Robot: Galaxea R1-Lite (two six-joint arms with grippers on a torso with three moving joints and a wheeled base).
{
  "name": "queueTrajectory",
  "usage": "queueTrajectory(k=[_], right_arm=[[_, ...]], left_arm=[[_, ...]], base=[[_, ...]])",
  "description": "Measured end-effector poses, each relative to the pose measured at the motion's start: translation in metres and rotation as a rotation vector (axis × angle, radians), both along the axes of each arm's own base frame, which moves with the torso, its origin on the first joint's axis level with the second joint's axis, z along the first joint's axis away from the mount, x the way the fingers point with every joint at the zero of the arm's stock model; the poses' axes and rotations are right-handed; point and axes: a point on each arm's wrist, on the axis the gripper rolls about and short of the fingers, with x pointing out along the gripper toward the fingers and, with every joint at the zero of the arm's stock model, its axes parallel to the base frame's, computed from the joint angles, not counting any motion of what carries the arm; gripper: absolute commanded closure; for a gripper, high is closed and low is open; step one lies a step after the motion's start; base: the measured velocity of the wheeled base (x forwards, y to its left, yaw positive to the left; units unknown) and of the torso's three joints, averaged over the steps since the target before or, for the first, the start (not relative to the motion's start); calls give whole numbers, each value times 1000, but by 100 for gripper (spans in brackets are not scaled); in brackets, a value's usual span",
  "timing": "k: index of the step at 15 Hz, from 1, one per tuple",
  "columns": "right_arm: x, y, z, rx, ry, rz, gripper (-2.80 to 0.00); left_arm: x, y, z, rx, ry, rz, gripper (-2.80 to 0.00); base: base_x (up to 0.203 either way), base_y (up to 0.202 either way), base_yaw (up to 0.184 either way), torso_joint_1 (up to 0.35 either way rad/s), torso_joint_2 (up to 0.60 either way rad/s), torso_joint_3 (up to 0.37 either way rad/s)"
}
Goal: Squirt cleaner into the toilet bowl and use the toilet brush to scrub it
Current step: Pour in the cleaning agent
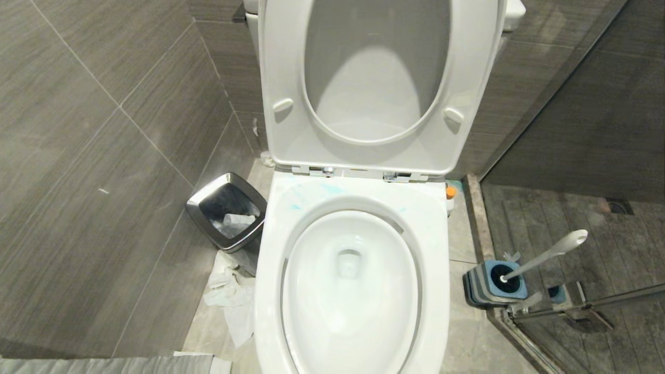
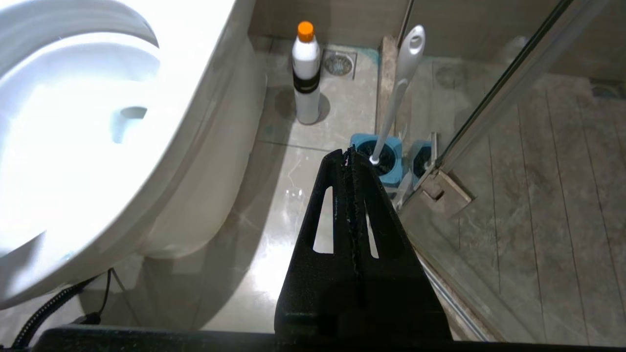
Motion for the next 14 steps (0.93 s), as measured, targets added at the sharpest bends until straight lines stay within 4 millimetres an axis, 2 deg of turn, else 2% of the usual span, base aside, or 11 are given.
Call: queueTrajectory(k=[14], right_arm=[[0, 0, 0, 0, 0, 1, 0]], left_arm=[[0, 0, 0, -3, 0, 2, 0]], base=[[0, 0, 0, 2, 2, -197]])
